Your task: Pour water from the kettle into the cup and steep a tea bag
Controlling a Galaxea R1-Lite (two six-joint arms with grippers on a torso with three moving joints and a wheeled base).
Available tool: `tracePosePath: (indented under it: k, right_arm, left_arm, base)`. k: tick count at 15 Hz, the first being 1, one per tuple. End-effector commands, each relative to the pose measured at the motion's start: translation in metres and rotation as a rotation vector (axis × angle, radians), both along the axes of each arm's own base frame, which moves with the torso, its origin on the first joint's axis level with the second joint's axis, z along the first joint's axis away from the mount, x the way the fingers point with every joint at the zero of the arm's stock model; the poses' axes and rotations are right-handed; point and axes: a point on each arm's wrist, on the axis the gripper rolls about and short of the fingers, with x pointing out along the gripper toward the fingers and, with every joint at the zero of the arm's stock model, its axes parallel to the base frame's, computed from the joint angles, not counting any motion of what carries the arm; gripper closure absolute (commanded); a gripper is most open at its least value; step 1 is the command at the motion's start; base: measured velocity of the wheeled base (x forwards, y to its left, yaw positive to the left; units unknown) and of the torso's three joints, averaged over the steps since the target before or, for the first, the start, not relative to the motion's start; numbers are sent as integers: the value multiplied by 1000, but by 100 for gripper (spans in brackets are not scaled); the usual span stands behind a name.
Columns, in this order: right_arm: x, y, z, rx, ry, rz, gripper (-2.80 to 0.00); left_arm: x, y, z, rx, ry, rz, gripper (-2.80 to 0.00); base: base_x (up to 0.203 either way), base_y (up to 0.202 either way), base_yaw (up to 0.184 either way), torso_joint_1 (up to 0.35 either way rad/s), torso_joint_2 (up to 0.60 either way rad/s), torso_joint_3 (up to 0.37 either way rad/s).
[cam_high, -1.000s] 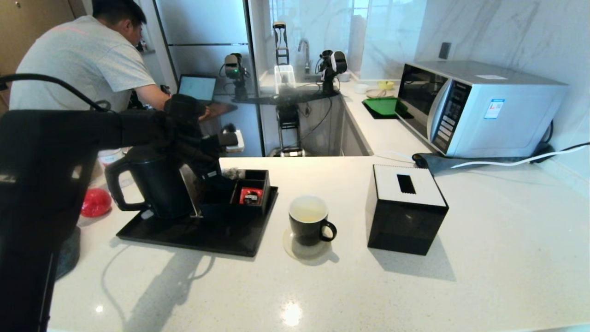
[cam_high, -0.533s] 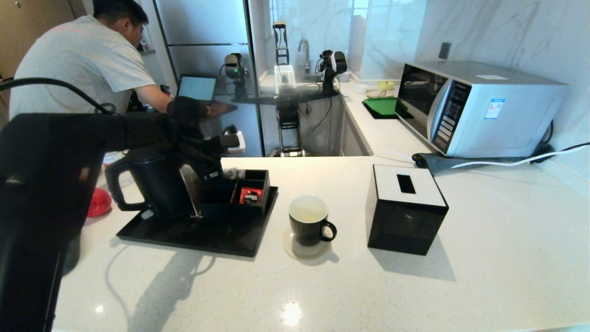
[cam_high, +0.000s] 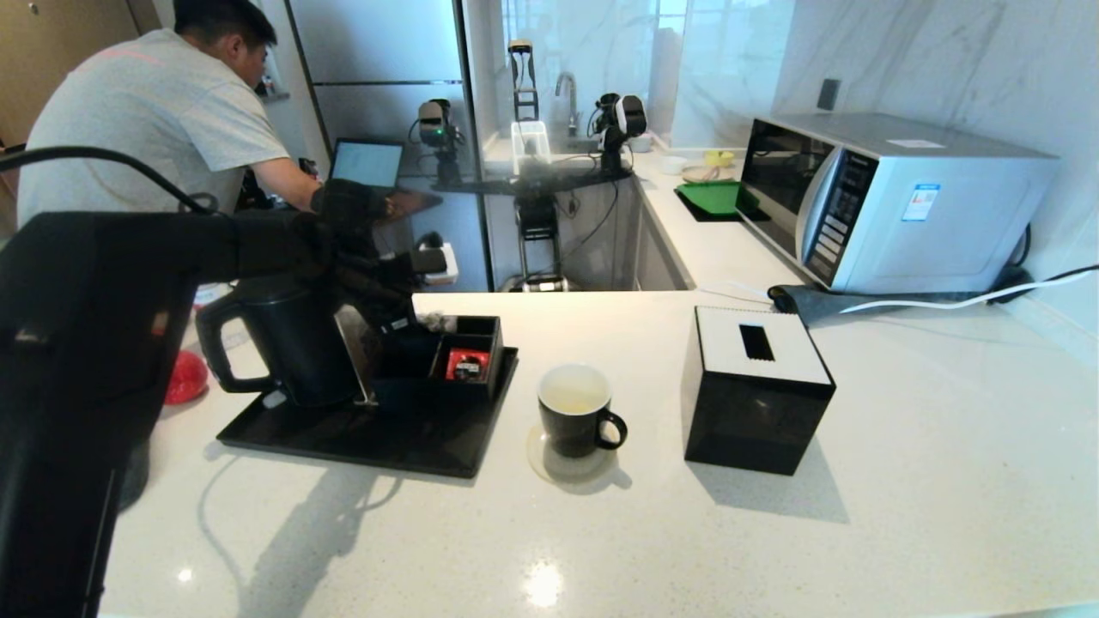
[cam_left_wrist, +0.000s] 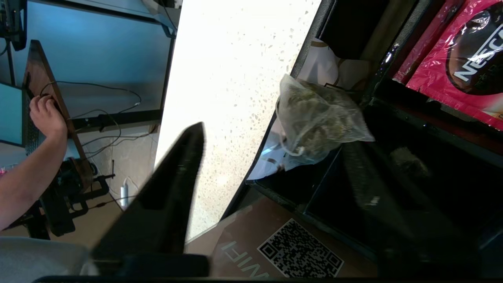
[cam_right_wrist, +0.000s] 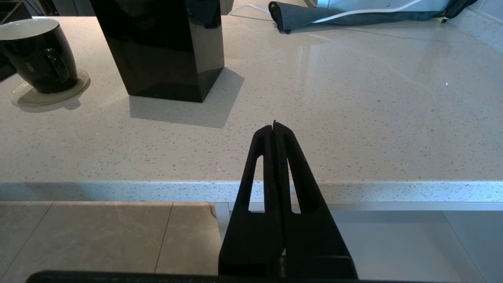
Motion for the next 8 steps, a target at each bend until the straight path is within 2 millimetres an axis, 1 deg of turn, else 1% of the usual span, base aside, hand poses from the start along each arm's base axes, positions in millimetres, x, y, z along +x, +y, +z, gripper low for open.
tracePosePath:
  k: [1,8]
  right_arm:
    - [0,0,0,0,1,1,0]
    - [0,0,0,0,1,1,0]
  left_arm:
    - [0,0,-2,3,6,-3,0]
    - [-1,1,0,3,3,0,0]
  base:
    - [0,0,0,0,0,0]
    - [0,0,0,0,0,0]
